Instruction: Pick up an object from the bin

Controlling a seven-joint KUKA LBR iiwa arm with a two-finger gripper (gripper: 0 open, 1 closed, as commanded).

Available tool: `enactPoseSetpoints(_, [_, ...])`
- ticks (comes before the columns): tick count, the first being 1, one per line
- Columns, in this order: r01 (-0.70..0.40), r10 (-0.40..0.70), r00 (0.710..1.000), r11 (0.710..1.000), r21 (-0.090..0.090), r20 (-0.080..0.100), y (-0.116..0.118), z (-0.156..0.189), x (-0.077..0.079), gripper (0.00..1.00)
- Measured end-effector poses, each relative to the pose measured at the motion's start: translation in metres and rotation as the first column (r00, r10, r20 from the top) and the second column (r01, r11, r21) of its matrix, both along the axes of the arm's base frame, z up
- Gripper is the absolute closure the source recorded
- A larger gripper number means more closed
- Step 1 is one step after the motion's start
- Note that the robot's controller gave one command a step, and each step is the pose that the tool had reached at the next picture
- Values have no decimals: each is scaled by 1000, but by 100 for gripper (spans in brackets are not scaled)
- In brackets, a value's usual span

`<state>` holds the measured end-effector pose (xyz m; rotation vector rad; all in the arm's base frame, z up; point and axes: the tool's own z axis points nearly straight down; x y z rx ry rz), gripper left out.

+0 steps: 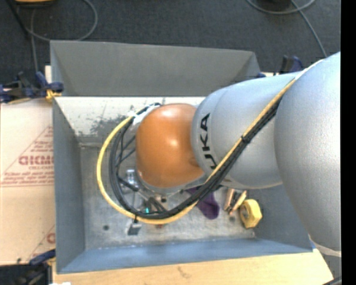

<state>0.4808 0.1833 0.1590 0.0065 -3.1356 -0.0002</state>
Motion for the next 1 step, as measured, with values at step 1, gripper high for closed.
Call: enactPoseSetpoints(1, [4,-4,1000,1000,2,7,-1,4,2,0])
